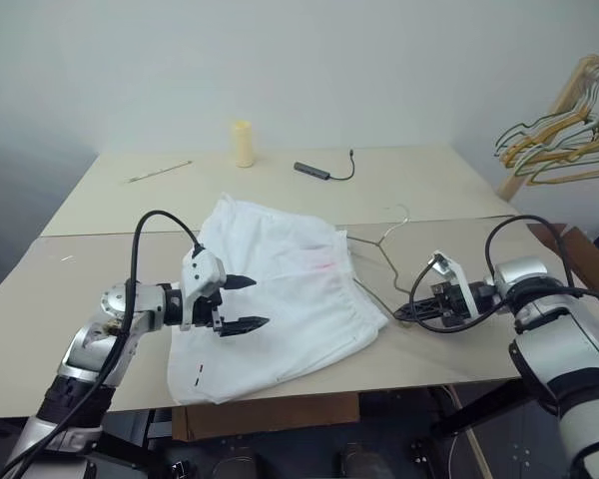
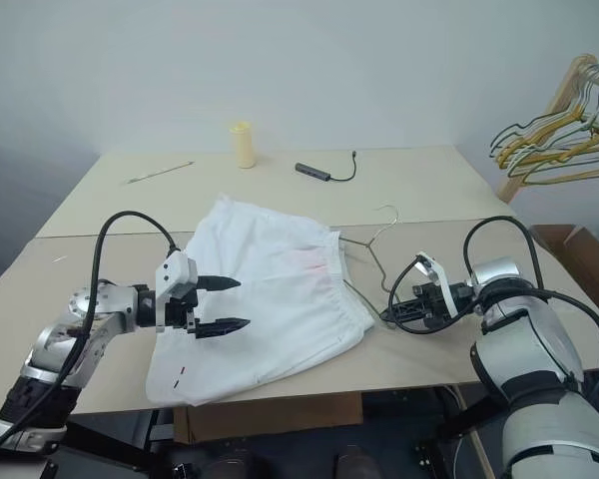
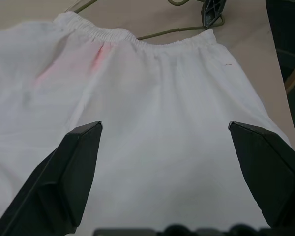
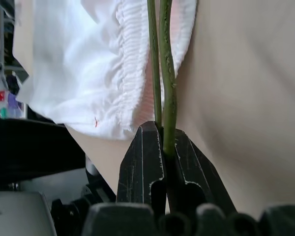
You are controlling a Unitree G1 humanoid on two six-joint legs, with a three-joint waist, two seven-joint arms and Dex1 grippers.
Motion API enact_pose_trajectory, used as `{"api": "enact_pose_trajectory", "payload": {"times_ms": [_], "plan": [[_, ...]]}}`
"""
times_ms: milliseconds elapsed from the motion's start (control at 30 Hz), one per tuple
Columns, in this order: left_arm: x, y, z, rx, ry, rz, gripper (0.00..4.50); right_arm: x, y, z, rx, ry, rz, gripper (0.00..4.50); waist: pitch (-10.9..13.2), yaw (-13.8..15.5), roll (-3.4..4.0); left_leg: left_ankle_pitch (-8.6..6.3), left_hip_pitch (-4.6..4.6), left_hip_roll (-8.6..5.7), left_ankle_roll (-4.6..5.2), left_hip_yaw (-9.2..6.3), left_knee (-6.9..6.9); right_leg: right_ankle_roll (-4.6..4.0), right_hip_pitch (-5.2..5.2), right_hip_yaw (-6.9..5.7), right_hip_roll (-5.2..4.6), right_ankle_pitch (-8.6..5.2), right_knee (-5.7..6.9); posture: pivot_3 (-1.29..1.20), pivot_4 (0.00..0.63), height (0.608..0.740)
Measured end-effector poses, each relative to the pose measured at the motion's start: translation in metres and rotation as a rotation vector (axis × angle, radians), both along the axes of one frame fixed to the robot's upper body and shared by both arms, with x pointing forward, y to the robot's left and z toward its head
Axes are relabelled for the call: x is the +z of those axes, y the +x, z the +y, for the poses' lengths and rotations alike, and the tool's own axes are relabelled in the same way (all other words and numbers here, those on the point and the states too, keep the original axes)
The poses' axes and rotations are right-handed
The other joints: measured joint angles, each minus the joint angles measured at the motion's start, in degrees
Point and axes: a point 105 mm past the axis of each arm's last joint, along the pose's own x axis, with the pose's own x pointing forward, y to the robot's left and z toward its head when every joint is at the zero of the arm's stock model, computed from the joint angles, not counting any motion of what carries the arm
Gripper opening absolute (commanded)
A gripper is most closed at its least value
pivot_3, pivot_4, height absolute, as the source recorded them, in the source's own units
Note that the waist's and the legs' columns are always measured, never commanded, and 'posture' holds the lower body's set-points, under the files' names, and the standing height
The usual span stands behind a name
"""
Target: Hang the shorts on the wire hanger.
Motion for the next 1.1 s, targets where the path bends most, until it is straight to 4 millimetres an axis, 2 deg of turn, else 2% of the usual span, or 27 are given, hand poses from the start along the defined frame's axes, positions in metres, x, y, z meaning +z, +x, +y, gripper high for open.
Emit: {"api": "enact_pose_trajectory", "payload": {"times_ms": [200,267,467,567,633,700,767,800,833,867,1033,1100], "plan": [[0.0,-0.001,-0.003,0.006,-0.01,-0.008,4.47,0.019,0.016,0.001,-0.074,0.064,-0.1,0.0,0.0,0.56,0.0,0.0,0.01,0.0,-0.01,-0.01,0.04,-0.03,-0.01,-0.01,-0.01,-0.03,0.12,0.04,0.0,0.74],[-0.001,-0.001,-0.003,0.008,-0.01,-0.006,4.47,0.019,0.019,0.002,-0.045,0.047,-0.147,0.0,-0.01,0.62,0.01,-0.01,0.01,-0.01,-0.01,-0.01,0.05,-0.02,-0.02,-0.01,-0.01,-0.03,0.13,0.04,0.0,0.74],[0.005,0.003,-0.005,0.0,-0.024,-0.035,4.47,0.018,0.029,0.007,0.106,-0.038,-0.445,0.0,0.0,0.52,0.01,0.0,0.0,0.0,-0.02,-0.01,0.06,-0.01,-0.02,-0.02,-0.01,-0.04,0.16,0.01,0.0,0.74],[0.031,0.018,-0.002,0.017,-0.062,-0.103,4.47,0.02,0.03,0.012,0.169,-0.053,-0.551,0.0,0.0,0.38,0.01,0.01,0.0,0.0,-0.03,-0.02,0.09,-0.01,0.0,-0.02,-0.01,-0.04,0.17,-0.01,0.0,0.74],[0.066,0.031,0.001,0.017,-0.12,-0.181,4.47,0.025,0.033,0.015,0.197,-0.089,-0.638,0.0,0.0,0.26,0.01,0.01,-0.03,0.0,-0.03,-0.03,0.13,-0.01,-0.01,-0.04,-0.02,-0.04,0.17,-0.02,0.0,0.74],[0.09,0.037,0.004,0.01,-0.15,-0.238,4.47,0.028,0.035,0.016,0.217,-0.12,-0.696,0.0,0.0,0.13,0.01,0.01,-0.04,0.0,-0.03,-0.03,0.15,0.0,0.0,-0.06,-0.01,-0.04,0.14,-0.02,0.0,0.74],[0.137,0.047,0.008,-0.007,-0.192,-0.338,4.47,0.03,0.036,0.019,0.271,-0.198,-0.82,0.0,0.0,-0.14,0.01,0.0,-0.06,-0.01,-0.04,-0.06,0.15,0.04,0.02,-0.1,-0.02,-0.06,0.13,-0.02,0.0,0.74],[0.146,0.05,0.01,-0.004,-0.194,-0.36,4.47,0.03,0.035,0.02,0.285,-0.207,-0.844,0.0,0.0,-0.34,0.01,0.0,-0.04,-0.02,-0.04,-0.05,0.14,0.04,0.02,-0.08,-0.02,-0.06,0.11,-0.02,0.0,0.74],[0.169,0.057,0.015,0.002,-0.201,-0.419,4.47,0.03,0.034,0.022,0.31,-0.236,-0.895,0.0,-0.01,-0.79,0.02,0.0,-0.04,-0.04,-0.05,-0.05,0.14,0.06,0.04,-0.08,-0.02,-0.08,0.12,-0.02,0.0,0.74],[0.179,0.064,0.018,0.011,-0.194,-0.442,4.47,0.03,0.034,0.024,0.328,-0.262,-0.929,0.0,0.0,-1.16,0.02,0.0,0.0,-0.05,-0.06,-0.04,0.15,0.06,0.06,-0.07,-0.03,-0.07,0.14,-0.02,0.0,0.74],[0.185,0.085,0.025,-0.036,-0.042,-0.428,4.47,0.037,0.032,0.033,0.41,-0.338,-1.052,0.0,0.0,-2.35,0.02,0.02,0.01,-0.03,-0.09,-0.04,0.15,0.06,0.04,-0.07,0.0,-0.09,0.18,-0.02,0.0,0.74],[0.178,0.088,0.027,-0.094,0.048,-0.383,4.47,0.039,0.03,0.038,0.449,-0.364,-1.091,0.0,0.0,-2.76,0.02,0.02,-0.04,-0.04,-0.09,-0.03,0.15,0.08,0.01,-0.06,0.0,-0.1,0.17,-0.03,0.0,0.74]]}}
